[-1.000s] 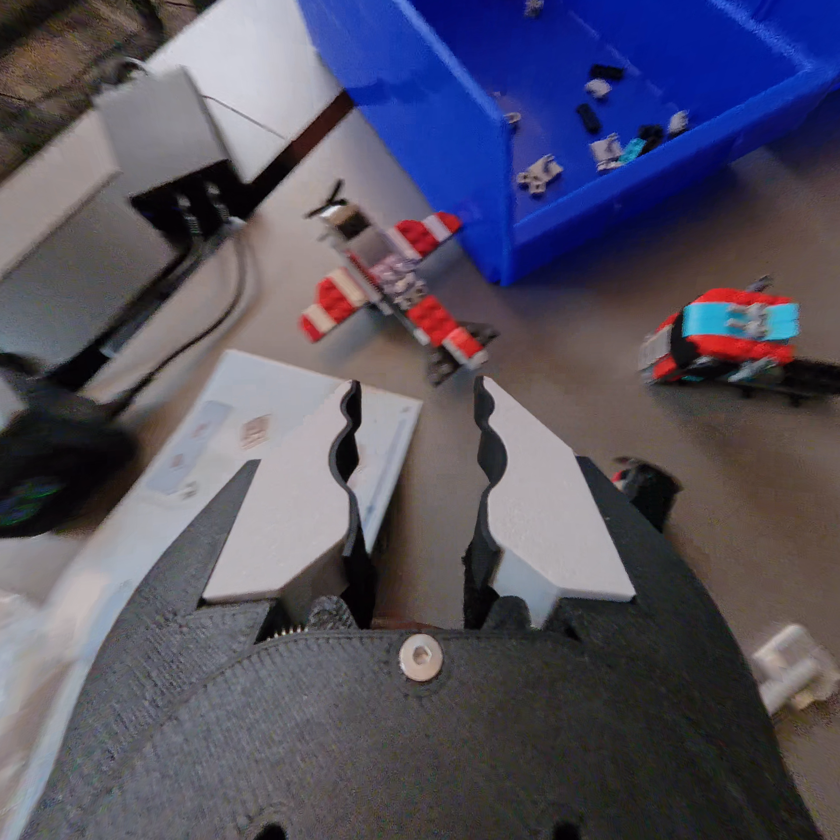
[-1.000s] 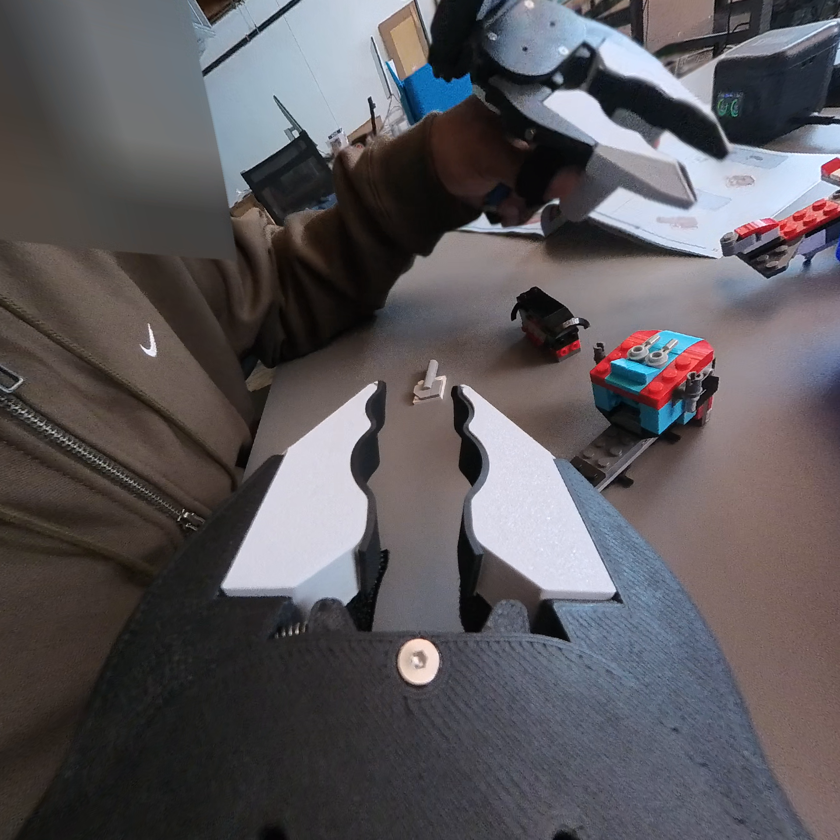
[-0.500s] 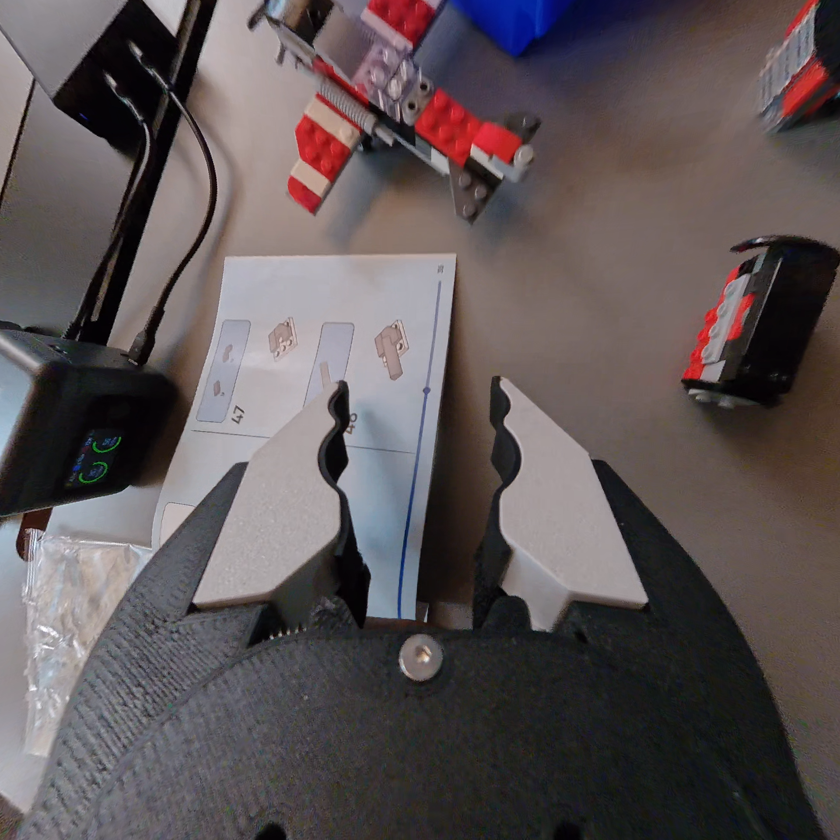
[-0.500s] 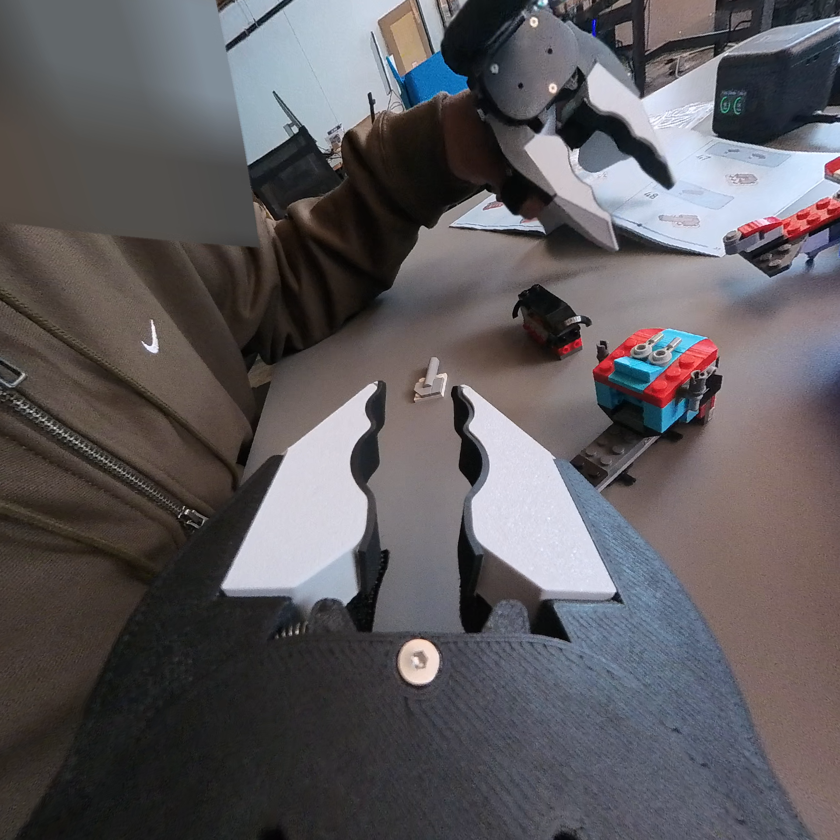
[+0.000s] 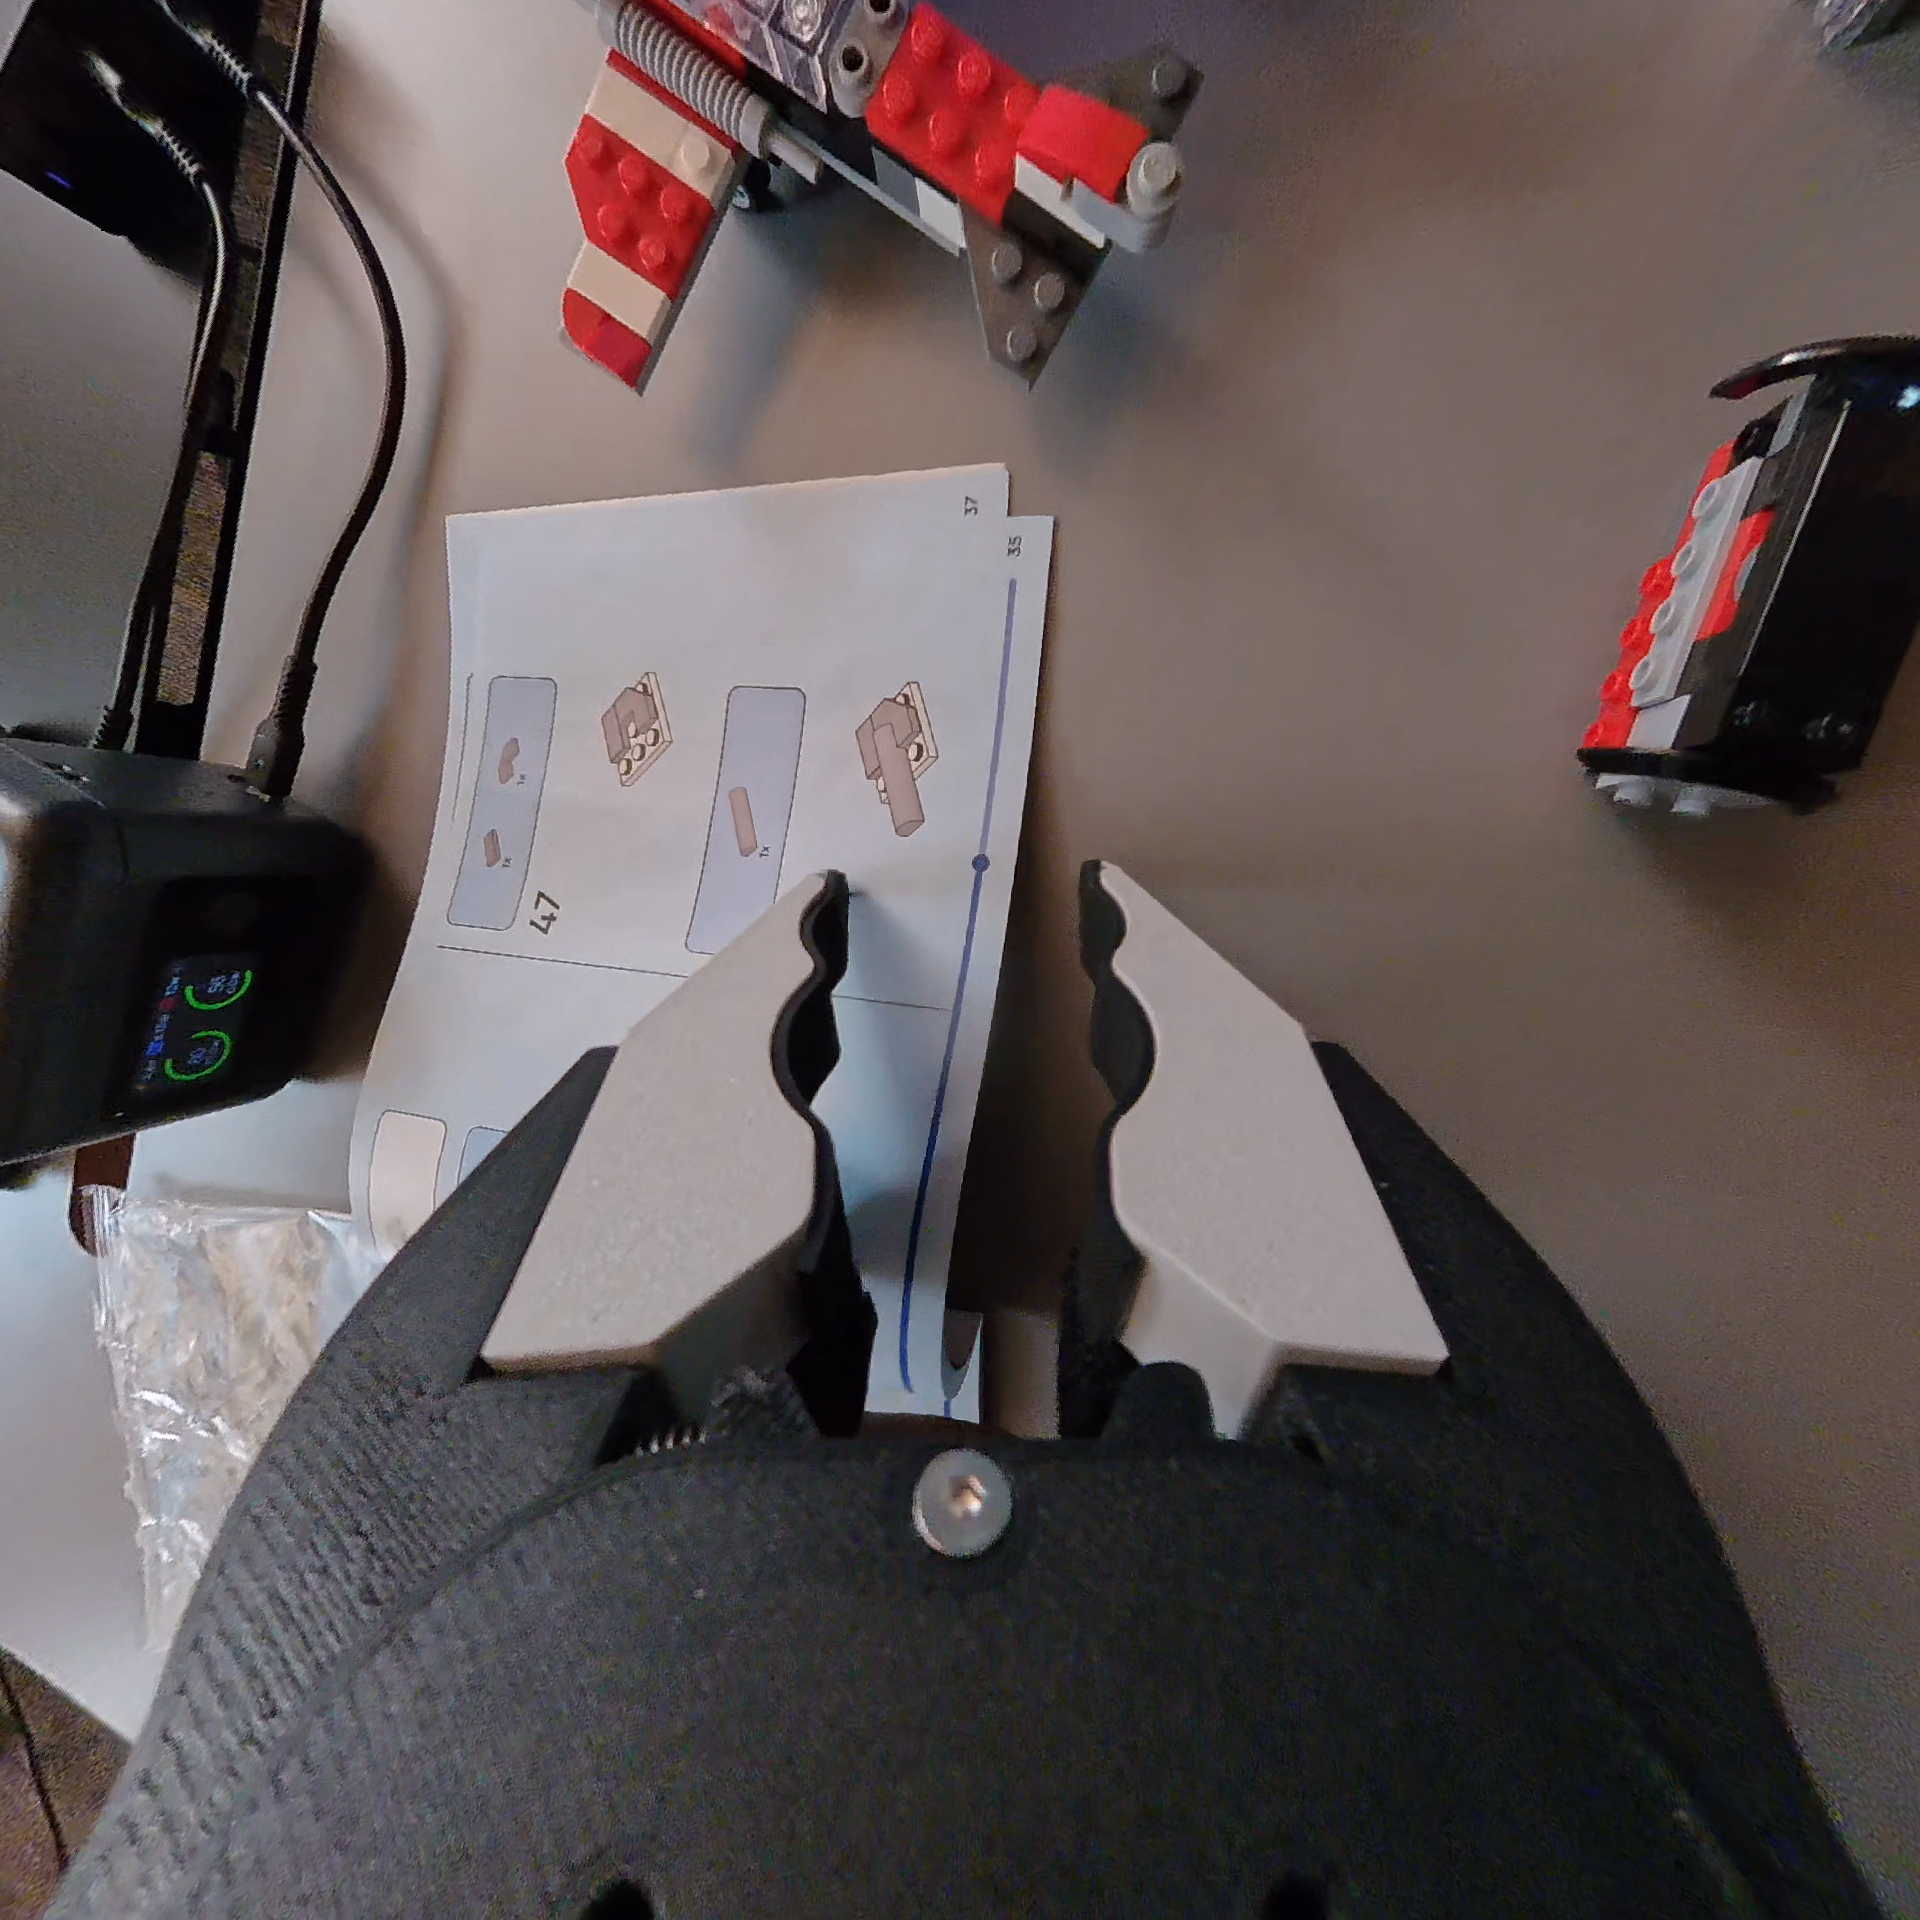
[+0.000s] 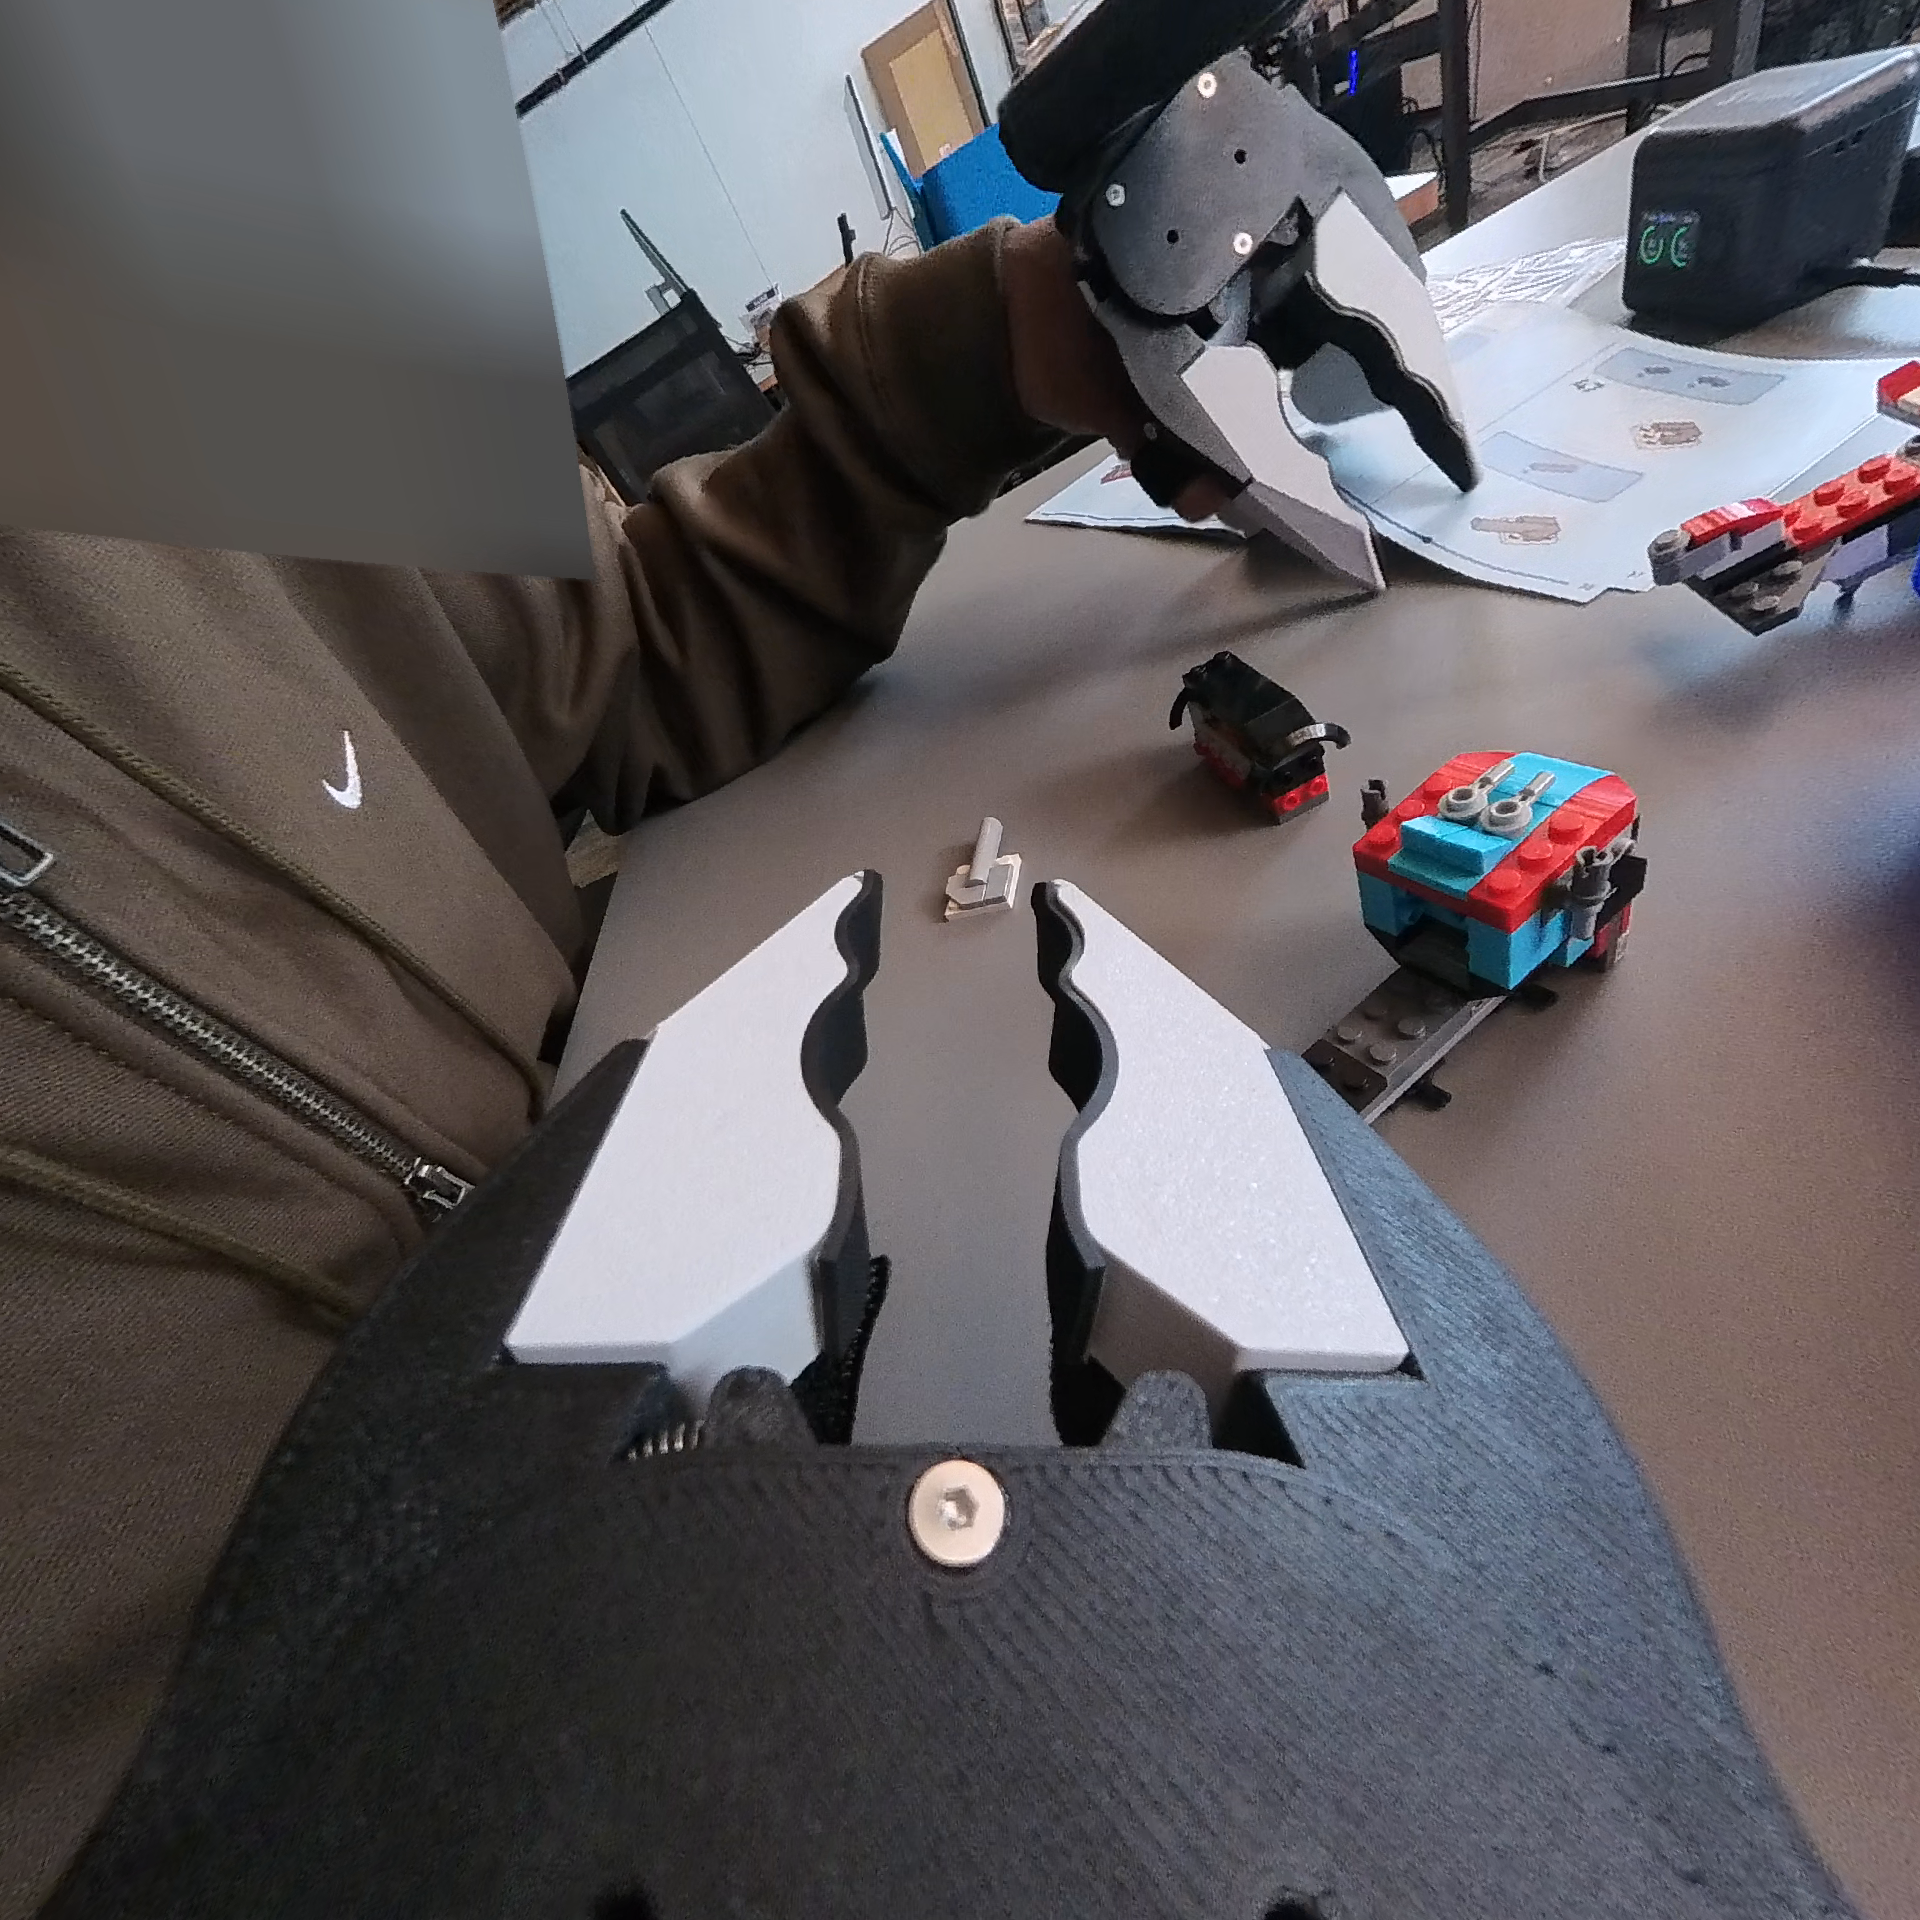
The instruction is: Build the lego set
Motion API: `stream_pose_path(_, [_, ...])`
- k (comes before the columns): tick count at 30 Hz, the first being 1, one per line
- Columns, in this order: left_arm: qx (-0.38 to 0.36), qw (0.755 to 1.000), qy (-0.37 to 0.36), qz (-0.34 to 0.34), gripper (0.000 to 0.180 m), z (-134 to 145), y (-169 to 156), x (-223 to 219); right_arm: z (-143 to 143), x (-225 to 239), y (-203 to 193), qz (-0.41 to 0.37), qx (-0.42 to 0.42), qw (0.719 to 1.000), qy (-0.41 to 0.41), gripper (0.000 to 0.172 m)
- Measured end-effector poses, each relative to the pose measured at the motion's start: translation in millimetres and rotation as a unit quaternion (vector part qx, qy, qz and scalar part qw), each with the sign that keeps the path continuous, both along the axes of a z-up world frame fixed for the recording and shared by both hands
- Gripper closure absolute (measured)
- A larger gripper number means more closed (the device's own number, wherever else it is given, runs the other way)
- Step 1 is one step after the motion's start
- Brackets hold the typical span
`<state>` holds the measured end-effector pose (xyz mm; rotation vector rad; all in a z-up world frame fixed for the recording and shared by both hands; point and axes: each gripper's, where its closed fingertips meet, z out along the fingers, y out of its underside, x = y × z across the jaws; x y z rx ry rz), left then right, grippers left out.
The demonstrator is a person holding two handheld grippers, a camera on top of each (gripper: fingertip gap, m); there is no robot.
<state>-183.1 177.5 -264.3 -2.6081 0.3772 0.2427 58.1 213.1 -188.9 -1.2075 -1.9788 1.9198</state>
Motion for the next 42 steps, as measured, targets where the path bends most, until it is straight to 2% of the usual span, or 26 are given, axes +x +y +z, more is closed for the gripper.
stream_pose_path(6, [-0.009,1.0,0.003,0.0,0.137,2,-8,-2,0,-1,1,-0.004,0.0,1.0,0.0,0.141])
stream_pose_path(19, [-0.017,1.0,0.005,0.0,0.156,6,-17,-5,0,-1,1,-0.004,0.0,1.0,0.0,0.141])
stream_pose_path(42, [0.008,1.0,-0.02,0.015,0.166,24,-21,-6,0,-1,1,-0.003,0.001,1.0,0.0,0.141])
